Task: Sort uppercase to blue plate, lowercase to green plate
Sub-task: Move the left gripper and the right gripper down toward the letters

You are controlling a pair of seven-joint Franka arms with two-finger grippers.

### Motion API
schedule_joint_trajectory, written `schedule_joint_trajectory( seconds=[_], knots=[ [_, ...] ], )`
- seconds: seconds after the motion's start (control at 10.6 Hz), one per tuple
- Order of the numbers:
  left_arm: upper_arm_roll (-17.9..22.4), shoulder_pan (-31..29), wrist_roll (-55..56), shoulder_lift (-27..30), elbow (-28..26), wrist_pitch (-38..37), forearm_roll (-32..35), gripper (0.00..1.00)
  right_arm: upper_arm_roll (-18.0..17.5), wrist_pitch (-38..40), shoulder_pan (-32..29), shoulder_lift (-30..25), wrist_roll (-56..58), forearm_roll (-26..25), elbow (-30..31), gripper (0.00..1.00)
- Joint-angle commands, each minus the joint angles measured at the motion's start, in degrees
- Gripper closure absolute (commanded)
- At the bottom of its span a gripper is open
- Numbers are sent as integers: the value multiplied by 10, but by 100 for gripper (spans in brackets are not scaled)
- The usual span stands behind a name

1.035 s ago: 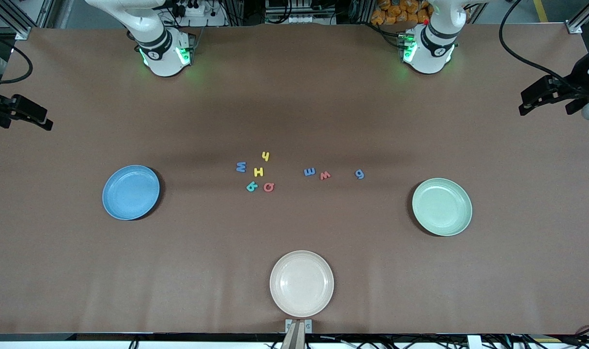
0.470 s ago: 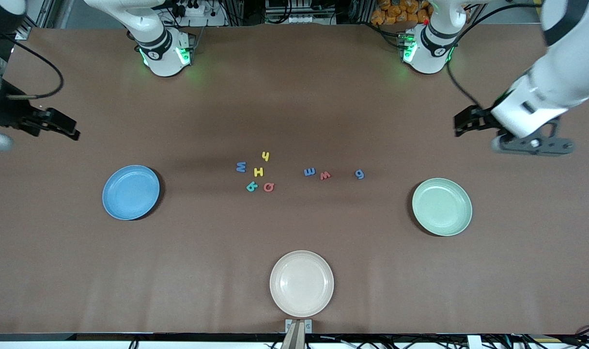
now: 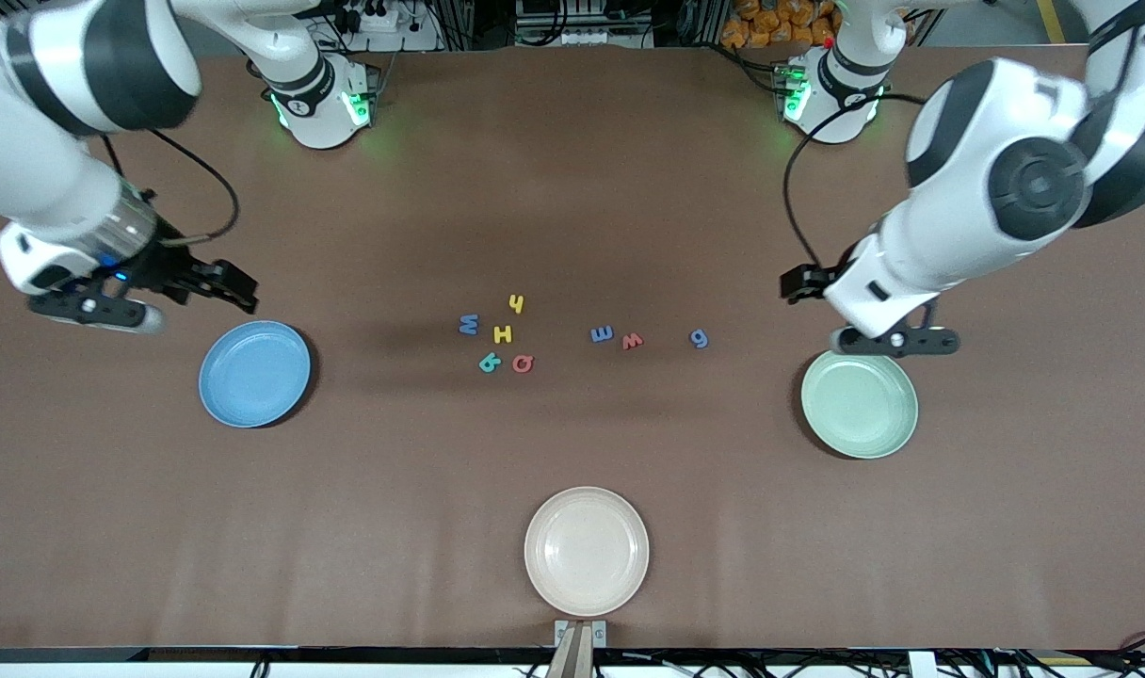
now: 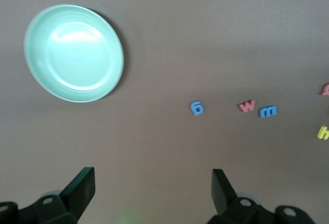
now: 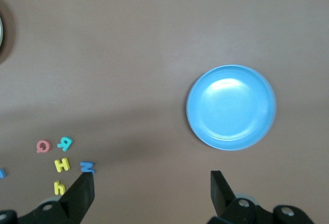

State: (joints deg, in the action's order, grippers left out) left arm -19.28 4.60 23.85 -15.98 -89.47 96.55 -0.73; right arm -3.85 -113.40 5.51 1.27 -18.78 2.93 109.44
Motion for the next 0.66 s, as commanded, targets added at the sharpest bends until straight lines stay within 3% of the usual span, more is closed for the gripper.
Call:
schedule_joint_trajectory(
  seconds=[0.0, 0.28, 0.47, 0.56],
  knots=[
    [1, 20, 38, -1, -57, 76, -3, 0, -26, -82, 18, 39, -58, 11, 39, 0],
    [0, 35, 92, -10, -152, 200, -3, 0, -40, -140, 55, 122, -93, 7, 36, 0],
    [1, 58, 142, -33, -171, 231, -2, 0, -41, -181, 92, 174, -120, -7, 30, 0],
    [1, 70, 179, -50, -171, 242, -1, 0, -41, -186, 116, 205, -142, -38, 16, 0]
  ],
)
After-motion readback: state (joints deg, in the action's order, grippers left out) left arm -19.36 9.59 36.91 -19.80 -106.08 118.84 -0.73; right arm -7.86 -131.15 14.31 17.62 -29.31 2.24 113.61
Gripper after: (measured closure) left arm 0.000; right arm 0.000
